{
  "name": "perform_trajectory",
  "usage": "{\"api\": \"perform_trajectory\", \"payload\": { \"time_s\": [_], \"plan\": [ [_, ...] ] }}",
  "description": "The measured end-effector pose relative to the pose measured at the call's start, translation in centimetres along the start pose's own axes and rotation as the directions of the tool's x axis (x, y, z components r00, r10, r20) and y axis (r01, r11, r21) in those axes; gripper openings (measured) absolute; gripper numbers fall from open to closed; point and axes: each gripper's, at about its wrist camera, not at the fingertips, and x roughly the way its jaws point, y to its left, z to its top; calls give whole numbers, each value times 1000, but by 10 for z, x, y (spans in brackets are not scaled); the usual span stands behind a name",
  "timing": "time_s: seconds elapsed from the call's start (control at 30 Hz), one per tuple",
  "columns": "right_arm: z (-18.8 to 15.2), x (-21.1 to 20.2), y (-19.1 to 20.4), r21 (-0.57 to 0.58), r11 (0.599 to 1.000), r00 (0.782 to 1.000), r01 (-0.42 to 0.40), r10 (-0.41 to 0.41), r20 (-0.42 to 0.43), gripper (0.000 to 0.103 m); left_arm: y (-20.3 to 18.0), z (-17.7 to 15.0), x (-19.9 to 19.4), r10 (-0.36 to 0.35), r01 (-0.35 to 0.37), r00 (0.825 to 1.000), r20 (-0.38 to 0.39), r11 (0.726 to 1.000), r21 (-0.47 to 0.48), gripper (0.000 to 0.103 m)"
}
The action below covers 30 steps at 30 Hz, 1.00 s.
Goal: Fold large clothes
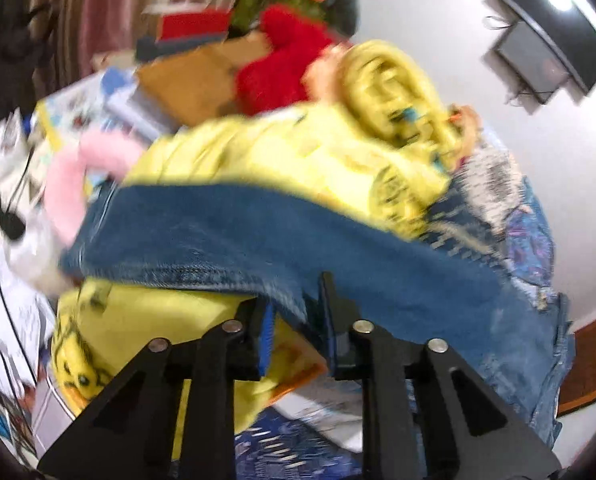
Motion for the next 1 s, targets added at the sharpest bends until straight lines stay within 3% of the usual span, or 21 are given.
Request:
{"api": "perform_trajectory", "payload": {
  "time_s": [0.03,0.1,0.2,0.27,0.4,0.43,0.5,0.53,0.57,0.63,0.73,0.83,1.0],
  "plan": [
    [-1,-2,-3,11,1000,1000,-4,4,4,103,-12,5,-8,-1,0,1000,26,1000,30,18],
    [0,-4,-8,29,1000,1000,-12,11,10,103,-36,14,-24,-33,27,997,74,996,88,1],
    [-1,-10,-17,57,998,999,-23,22,27,103,-91,23,-62,-106,61,977,184,971,233,1],
    [-1,-15,-24,78,997,999,-25,22,45,103,-131,23,-91,-178,89,953,246,939,333,1],
    [-1,-23,-36,117,992,997,-43,36,61,103,-202,10,-124,-300,162,925,233,865,475,1],
    [-2,-24,-39,123,991,997,-48,40,63,103,-211,6,-125,-307,168,926,221,857,487,3],
    [-3,-27,-45,140,988,996,-60,50,69,103,-222,-4,-124,-316,192,933,174,843,503,17],
    [-4,-29,-47,143,988,996,-61,51,72,103,-223,-10,-119,-311,204,940,139,841,502,38],
    [-5,-30,-50,147,987,996,-61,51,73,103,-222,-16,-115,-303,210,946,116,844,494,62],
    [-6,-31,-55,149,987,996,-57,47,72,103,-217,-26,-107,-274,201,957,92,859,470,75],
    [-8,-29,-60,163,985,997,-49,38,66,103,-201,-39,-89,-219,186,976,22,875,447,77],
    [-11,-24,-66,193,980,998,-55,46,48,103,-167,-41,-70,-176,183,983,-53,909,375,77],
    [-12,-15,-63,201,979,999,-43,39,23,103,-82,-26,-33,-140,157,980,-144,981,117,77]
  ]
}}
